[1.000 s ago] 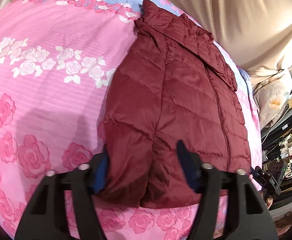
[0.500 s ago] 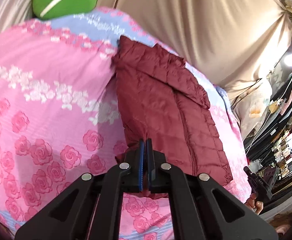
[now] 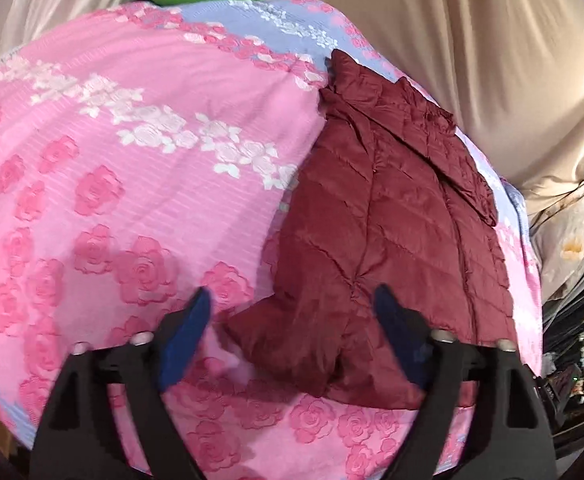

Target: Fold large clothes

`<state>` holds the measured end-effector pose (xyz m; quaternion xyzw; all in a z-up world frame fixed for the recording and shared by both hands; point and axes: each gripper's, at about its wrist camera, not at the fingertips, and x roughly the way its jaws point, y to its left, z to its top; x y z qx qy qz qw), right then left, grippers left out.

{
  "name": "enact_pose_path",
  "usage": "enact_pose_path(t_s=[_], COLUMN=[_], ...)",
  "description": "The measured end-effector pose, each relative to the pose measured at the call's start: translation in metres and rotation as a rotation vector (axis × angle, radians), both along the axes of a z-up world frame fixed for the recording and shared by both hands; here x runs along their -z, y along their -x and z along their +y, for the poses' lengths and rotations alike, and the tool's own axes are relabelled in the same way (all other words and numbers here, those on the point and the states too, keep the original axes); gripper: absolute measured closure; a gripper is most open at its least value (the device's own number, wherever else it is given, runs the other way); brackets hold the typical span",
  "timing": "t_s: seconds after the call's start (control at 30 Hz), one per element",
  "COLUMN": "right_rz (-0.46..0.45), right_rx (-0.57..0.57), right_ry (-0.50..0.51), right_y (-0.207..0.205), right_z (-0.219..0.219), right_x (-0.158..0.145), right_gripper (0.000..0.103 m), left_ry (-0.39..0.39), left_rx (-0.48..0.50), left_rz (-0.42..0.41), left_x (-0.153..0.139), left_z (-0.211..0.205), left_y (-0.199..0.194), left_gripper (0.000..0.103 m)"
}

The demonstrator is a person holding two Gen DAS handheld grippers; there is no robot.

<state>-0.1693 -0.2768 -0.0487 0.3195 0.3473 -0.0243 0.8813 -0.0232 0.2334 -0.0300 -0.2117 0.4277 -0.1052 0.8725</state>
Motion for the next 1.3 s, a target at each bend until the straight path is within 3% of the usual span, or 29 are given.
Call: enact_pose_path(t_s=[0.03,0.1,0.13,0.17,0.2,0.23,0.27,0.33,0.37,0.57,0.83,0.97,1.13,1.3], right_rz=[-0.004,-0.008,-0.012,-0.015,-0.017,-0.024,-0.041,-0.08,-0.106,-0.319,-0.749,-0.92,-0.969,-0.842], right_rx=[-0.008,-0.031,-0.052,-0.059,-0.063,-0.063,-0.053,-0.04,-0.027,-0.003,0.035,0.009,-0.018,-0.014], right_ry=[-0.011,-0.038,-0.066,-0.079,-0.091,-0.089,-0.078,-0.067,-0.057,0.051,0.111,0.168,0.17,0.104], right_y=[-0.002,-0.006,-0.008,-0.01,-0.011,-0.01,-0.009,-0.003,0.001,0.037,0.118,0.152,0.149,0.09], right_z=[0.001,0.002,0.003,0.003,0.004,0.005,0.007,0.007,0.008,0.019,0.02,0.035,0.038,0.018], right_x=[0.0,0.001,0.003,0.003,0.004,0.003,0.0,-0.009,-0.015,-0.075,-0.157,-0.19,-0.206,-0.199], right_gripper=[0.038,0.052,0.07,0.085,0.089,0.095,0.097,0.099,0.099,0.1,0.1,0.1,0.1,0.1], left_ry=[0.022,0.063,0.051,0.044,0.057,0.076,0.074,0.052,0.058,0.123,0.282,0.313,0.313,0.26], left_rx=[0.025,0.054,0.051,0.079,0.108,0.116,0.119,0.119,0.116,0.154,0.144,0.123,0.101,0.106], left_rz=[0.018,0.041,0.027,0.024,0.033,0.039,0.034,0.008,-0.053,-0.254,-0.642,-0.744,-0.739,-0.563], left_x=[0.005,0.013,0.012,0.011,0.012,0.012,0.011,0.004,-0.002,-0.062,-0.147,-0.171,-0.18,-0.162], left_z=[-0.003,-0.01,-0.013,-0.019,-0.023,-0.025,-0.027,-0.03,-0.029,-0.021,0.0,0.008,0.011,-0.006], left_y=[-0.003,-0.006,-0.005,-0.006,-0.007,-0.007,-0.006,-0.002,0.002,0.05,0.127,0.147,0.132,0.058], left_gripper=[0.018,0.018,0.024,0.045,0.055,0.073,0.084,0.093,0.096,0.099,0.099,0.099,0.098,0.098])
